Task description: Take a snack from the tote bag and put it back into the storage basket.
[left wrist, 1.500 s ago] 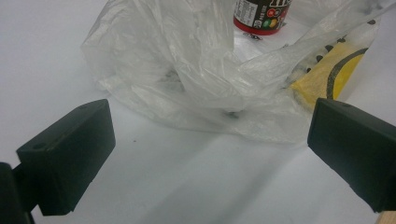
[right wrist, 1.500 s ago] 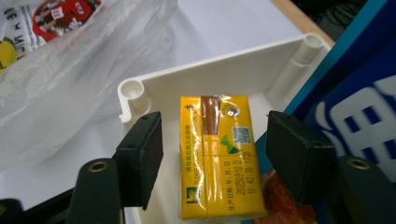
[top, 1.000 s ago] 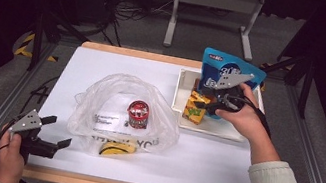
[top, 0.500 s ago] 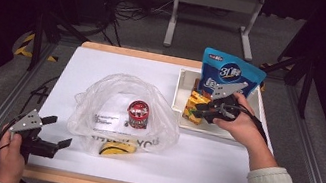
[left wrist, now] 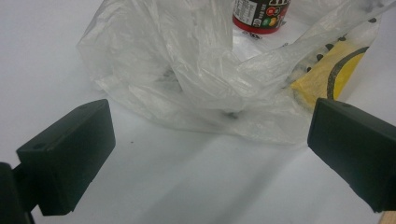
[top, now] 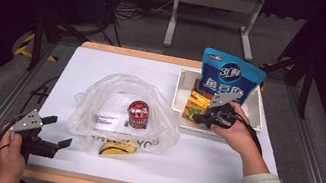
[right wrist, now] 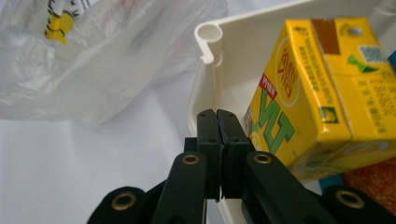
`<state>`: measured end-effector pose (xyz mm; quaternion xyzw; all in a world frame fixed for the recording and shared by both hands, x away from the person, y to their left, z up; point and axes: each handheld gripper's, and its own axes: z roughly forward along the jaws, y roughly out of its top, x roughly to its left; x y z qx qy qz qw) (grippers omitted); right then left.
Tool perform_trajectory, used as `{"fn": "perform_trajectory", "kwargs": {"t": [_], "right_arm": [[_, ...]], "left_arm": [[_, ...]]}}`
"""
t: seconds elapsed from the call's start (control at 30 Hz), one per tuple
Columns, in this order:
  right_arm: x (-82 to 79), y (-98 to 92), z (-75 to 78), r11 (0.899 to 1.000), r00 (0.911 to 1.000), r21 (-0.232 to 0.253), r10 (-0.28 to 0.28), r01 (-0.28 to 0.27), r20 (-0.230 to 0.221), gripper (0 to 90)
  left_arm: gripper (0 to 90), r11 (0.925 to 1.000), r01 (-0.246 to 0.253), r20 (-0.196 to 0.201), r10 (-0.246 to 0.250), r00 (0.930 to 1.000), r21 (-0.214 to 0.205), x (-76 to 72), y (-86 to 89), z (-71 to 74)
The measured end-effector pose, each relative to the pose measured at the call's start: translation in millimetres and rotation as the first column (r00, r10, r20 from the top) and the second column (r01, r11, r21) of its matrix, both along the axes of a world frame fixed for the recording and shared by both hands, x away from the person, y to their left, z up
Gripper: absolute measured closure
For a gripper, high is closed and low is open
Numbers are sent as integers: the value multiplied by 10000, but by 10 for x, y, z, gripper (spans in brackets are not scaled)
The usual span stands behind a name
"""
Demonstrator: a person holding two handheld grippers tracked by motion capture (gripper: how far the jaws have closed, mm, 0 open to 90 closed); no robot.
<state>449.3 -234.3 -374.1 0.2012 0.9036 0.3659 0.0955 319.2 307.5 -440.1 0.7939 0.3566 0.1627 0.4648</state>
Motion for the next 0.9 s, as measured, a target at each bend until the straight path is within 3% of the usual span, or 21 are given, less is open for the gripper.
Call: {"fn": "perform_trajectory", "kwargs": {"t": [0.13, 0.37, 0.6, 0.9], "right_arm": [[-15, -3, -51, 10000, 10000, 26, -69, 69, 17, 898], [-24, -71, -161, 9974, 9984, 517, -518, 507, 204, 900], [-35, -60, -169, 9974, 9977, 462, -578, 561, 367, 900], [-15, -45, -238, 9962, 9969, 473, -748, 735, 262, 900]], "left_arm": [[13, 10000, 9, -5, -9, 10000, -10, -1, -3, -1], [13, 10000, -2, -21, 2, 10000, -3, 0, -6, -1], [13, 10000, 31, 18, -31, 10000, 31, 3, -14, -3], [13, 10000, 37, 34, -37, 10000, 47, 1, -13, 3]]}}
